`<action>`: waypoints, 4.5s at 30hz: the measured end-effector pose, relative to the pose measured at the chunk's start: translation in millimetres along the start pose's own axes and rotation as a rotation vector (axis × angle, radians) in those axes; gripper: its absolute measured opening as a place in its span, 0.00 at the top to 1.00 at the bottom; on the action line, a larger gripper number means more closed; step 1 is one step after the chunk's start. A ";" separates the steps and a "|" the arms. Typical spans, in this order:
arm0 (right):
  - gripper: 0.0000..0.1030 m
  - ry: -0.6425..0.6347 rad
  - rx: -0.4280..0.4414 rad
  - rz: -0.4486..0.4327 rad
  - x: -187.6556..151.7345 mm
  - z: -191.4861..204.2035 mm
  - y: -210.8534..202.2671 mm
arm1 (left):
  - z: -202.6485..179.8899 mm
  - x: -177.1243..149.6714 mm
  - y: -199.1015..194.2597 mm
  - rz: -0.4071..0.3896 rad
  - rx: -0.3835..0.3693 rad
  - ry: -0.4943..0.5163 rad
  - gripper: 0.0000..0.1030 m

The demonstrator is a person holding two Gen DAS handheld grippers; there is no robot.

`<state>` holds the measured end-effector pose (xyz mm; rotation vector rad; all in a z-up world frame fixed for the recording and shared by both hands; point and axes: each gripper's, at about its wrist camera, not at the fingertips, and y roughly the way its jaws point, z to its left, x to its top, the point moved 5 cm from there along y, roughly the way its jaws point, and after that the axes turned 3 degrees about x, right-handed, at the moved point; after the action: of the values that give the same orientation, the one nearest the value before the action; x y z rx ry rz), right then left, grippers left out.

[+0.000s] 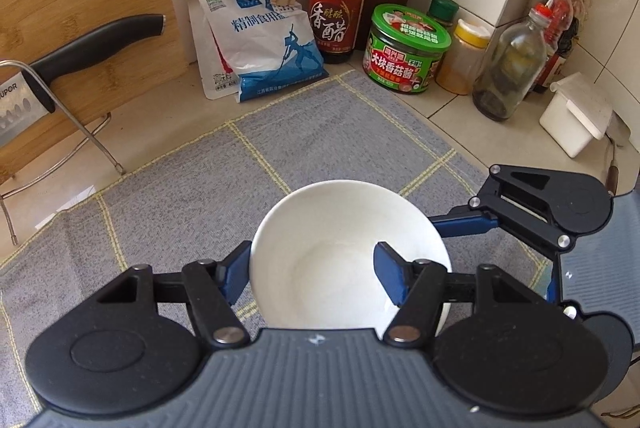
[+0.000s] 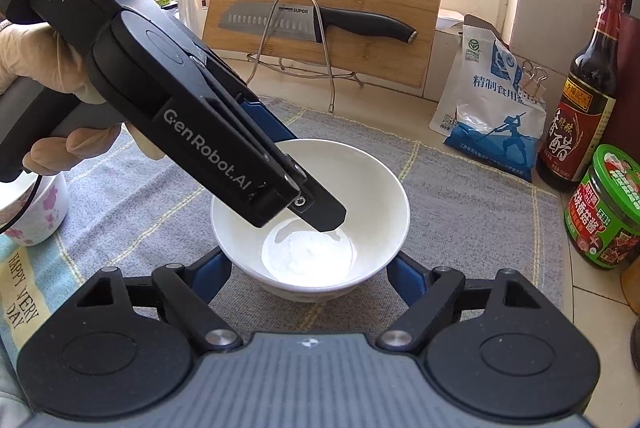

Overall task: Organize plates and bowls
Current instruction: 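Lift the bowl with the left gripper and carry it over the nested bowls, then lower the bowl onto the nested bowls and open the left gripper, then grasp the stack of three white bowls with the right gripper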

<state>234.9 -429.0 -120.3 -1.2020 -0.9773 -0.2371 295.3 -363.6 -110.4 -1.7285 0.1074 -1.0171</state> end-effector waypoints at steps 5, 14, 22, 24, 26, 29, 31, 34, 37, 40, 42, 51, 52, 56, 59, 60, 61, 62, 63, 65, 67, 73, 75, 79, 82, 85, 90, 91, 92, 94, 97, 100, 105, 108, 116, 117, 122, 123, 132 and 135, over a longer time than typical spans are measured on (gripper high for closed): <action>0.15 -0.016 0.007 0.002 6.5 14.0 -9.6 | 2.0 -5.0 -22.0 -0.014 -0.008 -0.013 0.38; 0.15 -0.027 -0.003 -0.015 13.6 45.9 -25.2 | 5.1 -16.8 -62.5 -0.064 -0.008 -0.006 0.38; 0.15 -0.019 -0.013 -0.029 20.2 86.3 -34.7 | 12.5 -39.4 -103.3 -0.107 -0.008 0.015 0.38; 0.15 -0.020 -0.012 -0.033 21.5 97.6 -36.3 | 16.4 -46.4 -112.0 -0.114 -0.006 0.016 0.38; 0.15 -0.022 -0.012 -0.036 23.5 108.5 -37.9 | 21.2 -55.0 -121.6 -0.122 -0.007 0.016 0.38; 0.15 -0.036 -0.013 -0.037 27.4 127.7 -39.0 | 28.2 -66.5 -134.3 -0.133 -0.005 0.012 0.38; 0.15 -0.043 -0.010 -0.035 29.7 139.7 -38.5 | 33.7 -75.3 -143.5 -0.141 -0.002 0.006 0.38; 0.15 -0.055 -0.005 -0.032 32.8 158.3 -38.4 | 41.8 -87.9 -155.5 -0.149 0.003 -0.005 0.38; 0.15 -0.068 0.006 -0.031 35.7 175.6 -37.2 | 51.4 -101.1 -167.1 -0.154 0.012 -0.020 0.38; 0.15 -0.083 0.015 -0.030 38.4 191.8 -35.8 | 60.5 -113.6 -177.5 -0.158 0.020 -0.031 0.38; 0.15 -0.091 0.024 -0.029 40.5 202.9 -33.3 | 66.5 -121.3 -183.7 -0.160 0.027 -0.042 0.38; 0.15 -0.122 0.071 -0.018 50.2 235.8 -19.0 | 88.4 -149.1 -203.4 -0.160 0.057 -0.090 0.38; 0.15 -0.124 0.075 -0.016 50.6 238.8 -17.6 | 90.7 -152.1 -204.8 -0.159 0.059 -0.095 0.38; 0.15 -0.125 0.091 -0.003 49.6 248.1 -12.1 | 97.8 -160.9 -206.7 -0.150 0.064 -0.111 0.38; 0.15 -0.121 0.100 0.011 48.2 252.7 -6.2 | 101.7 -166.5 -205.5 -0.141 0.063 -0.118 0.38; 0.15 -0.120 0.104 0.016 47.3 254.5 -4.6 | 102.8 -168.1 -204.6 -0.138 0.063 -0.120 0.38; 0.15 -0.118 0.106 0.021 46.4 255.4 -3.1 | 103.9 -169.7 -203.6 -0.134 0.062 -0.123 0.38; 0.15 -0.116 0.109 0.026 45.8 256.3 -1.6 | 105.6 -171.8 -202.9 -0.131 0.060 -0.125 0.38; 0.14 -0.115 0.110 0.030 45.2 257.2 -0.4 | 106.9 -173.1 -202.0 -0.128 0.058 -0.127 0.38; 0.15 -0.111 0.114 0.038 44.0 258.9 1.8 | 108.5 -174.6 -199.7 -0.123 0.055 -0.132 0.38; 0.15 -0.108 0.117 0.046 43.1 259.9 3.8 | 110.6 -177.3 -198.1 -0.120 0.048 -0.138 0.38; 0.15 -0.108 0.117 0.073 41.7 261.9 9.6 | 116.4 -183.5 -192.2 -0.113 0.029 -0.157 0.38; 0.15 -0.108 0.114 0.079 41.8 262.2 10.8 | 118.4 -184.3 -190.3 -0.111 0.024 -0.164 0.38; 0.15 -0.112 0.111 0.090 41.7 262.9 11.1 | 119.8 -186.7 -187.3 -0.108 0.013 -0.174 0.38; 0.15 -0.110 0.112 0.099 40.5 263.0 11.9 | 119.0 -187.8 -186.2 -0.107 0.004 -0.177 0.38; 0.15 -0.110 0.108 0.107 39.6 263.4 13.8 | 118.6 -188.0 -186.4 -0.108 -0.003 -0.176 0.38; 0.14 -0.108 0.109 0.107 39.9 263.3 14.0 | 119.3 -188.3 -186.2 -0.109 -0.008 -0.173 0.38; 0.14 -0.107 0.111 0.108 39.9 263.0 14.2 | 119.2 -188.6 -185.9 -0.109 -0.007 -0.172 0.35; 0.14 -0.103 0.110 0.107 40.4 262.3 14.7 | 119.2 -188.6 -185.8 -0.108 -0.006 -0.172 0.33; 0.11 -0.101 0.110 0.099 41.5 262.3 14.2 | 118.2 -188.7 -186.9 -0.119 -0.015 -0.164 0.26; 0.00 -0.109 0.114 0.066 45.5 264.5 9.5 | 118.1 -188.4 -189.4 -0.135 0.007 -0.150 0.21; 0.00 -0.113 0.112 0.067 46.8 264.8 9.6 | 119.3 -188.7 -194.3 -0.157 0.011 -0.145 0.19; 0.00 -0.115 0.108 0.073 44.9 264.9 9.3 | 121.1 -190.7 -205.9 -0.210 0.035 -0.121 0.13; 0.00 -0.117 0.100 0.072 45.6 265.5 8.0 | 121.4 -193.7 -213.9 -0.234 0.045 -0.098 0.08; 0.00 -0.124 0.066 0.073 44.5 268.9 1.2 | 118.1 -207.3 -233.5 -0.297 0.032 -0.007 0.02; 0.00 -0.125 0.058 0.074 43.3 269.7 -0.6 | 117.4 -209.9 -234.0 -0.296 0.022 0.013 0.01; 0.00 -0.123 0.014 0.088 36.5 272.8 -5.7 | 118.0 -228.8 -234.1 -0.284 -0.013 0.074 0.01; 0.00 -0.120 0.004 0.094 34.1 273.9 -6.3 | 118.0 -233.3 -232.7 -0.273 -0.019 0.083 0.01; 0.00 -0.058 -0.102 0.173 11.6 283.2 2.6 | 117.9 -265.1 -207.5 -0.222 -0.058 0.179 0.01; 0.00 -0.038 -0.110 0.197 4.2 284.4 4.5 | 116.6 -269.5 -196.7 -0.213 -0.057 0.196 0.01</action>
<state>95.8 -181.0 -112.7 -1.3982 -0.8809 -0.1127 126.0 -53.4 -110.5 -1.7142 0.0788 -1.3510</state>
